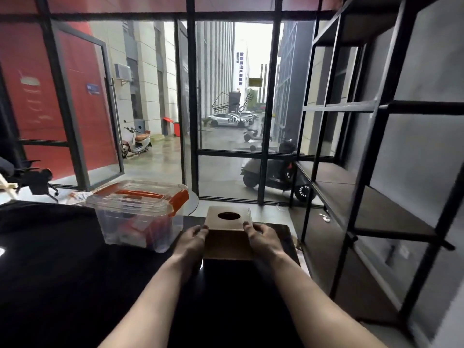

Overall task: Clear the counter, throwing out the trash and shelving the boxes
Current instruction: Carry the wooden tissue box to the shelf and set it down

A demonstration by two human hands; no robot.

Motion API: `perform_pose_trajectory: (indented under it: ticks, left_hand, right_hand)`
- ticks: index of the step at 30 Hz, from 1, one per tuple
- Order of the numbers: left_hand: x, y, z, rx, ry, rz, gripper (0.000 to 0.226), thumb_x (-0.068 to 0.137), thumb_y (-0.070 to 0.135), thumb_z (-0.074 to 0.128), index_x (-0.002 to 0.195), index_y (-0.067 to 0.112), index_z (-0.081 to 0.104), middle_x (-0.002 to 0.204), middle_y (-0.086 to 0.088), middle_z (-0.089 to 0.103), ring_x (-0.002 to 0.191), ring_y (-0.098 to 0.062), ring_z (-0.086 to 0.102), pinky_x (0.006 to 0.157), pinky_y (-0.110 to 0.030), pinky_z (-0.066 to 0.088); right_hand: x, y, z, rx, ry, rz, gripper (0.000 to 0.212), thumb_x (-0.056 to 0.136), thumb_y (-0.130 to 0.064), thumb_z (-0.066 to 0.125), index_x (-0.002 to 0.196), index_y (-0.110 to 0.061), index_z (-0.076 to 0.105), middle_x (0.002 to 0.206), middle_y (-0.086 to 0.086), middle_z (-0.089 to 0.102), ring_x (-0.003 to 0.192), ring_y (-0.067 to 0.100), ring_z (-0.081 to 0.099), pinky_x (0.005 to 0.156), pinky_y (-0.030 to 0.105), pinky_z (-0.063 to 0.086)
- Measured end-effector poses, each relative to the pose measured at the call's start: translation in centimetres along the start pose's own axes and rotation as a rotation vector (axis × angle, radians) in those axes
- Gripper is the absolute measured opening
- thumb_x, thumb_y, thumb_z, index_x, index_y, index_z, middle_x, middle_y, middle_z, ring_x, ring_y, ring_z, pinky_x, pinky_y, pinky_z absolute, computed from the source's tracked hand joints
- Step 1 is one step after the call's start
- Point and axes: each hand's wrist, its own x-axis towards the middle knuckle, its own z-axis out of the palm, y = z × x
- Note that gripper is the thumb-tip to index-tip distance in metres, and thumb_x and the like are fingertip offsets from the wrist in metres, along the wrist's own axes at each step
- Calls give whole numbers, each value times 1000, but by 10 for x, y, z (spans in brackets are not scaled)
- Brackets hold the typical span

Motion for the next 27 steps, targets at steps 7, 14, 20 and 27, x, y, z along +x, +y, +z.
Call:
perform_pose_trajectory:
  ticks: [7, 14, 20, 27]
  left_hand:
    - [-18, 2, -5, -63, -47, -14, 30, 101, 43, 53, 113, 18, 64, 122, -15, 66, 116, -36, 63, 104, -57, 53]
    - [-53, 29, 17, -11, -48, 130, 36, 87, 53, 64, 106, 23, 61, 117, -16, 68, 107, -36, 67, 94, -54, 59]
    - [-101, 55, 80, -12, -97, 206, 52, 70, 59, 65, 111, 26, 64, 115, -15, 69, 104, -36, 70, 90, -53, 62]
    - [-170, 52, 205, -63, -186, 228, 33, 94, 35, 66, 124, 21, 68, 117, -17, 69, 104, -38, 71, 84, -49, 63]
  right_hand:
    - [-39, -16, -9, -36, 42, 19, 47, 93, -51, 66, 120, -13, 69, 111, 4, 71, 105, 24, 66, 81, 27, 49]
    - [-67, -25, -55, -23, 191, -75, 30, 86, -50, 70, 97, -23, 73, 104, 5, 77, 102, 29, 71, 92, 44, 58]
    - [-74, -12, -134, 96, 287, -134, 48, 54, -68, 65, 90, -38, 72, 95, 5, 79, 92, 31, 75, 82, 55, 63]
    - [-139, 8, -272, 108, 361, -121, 40, 72, -56, 73, 98, -25, 74, 100, 5, 77, 98, 28, 73, 85, 47, 63]
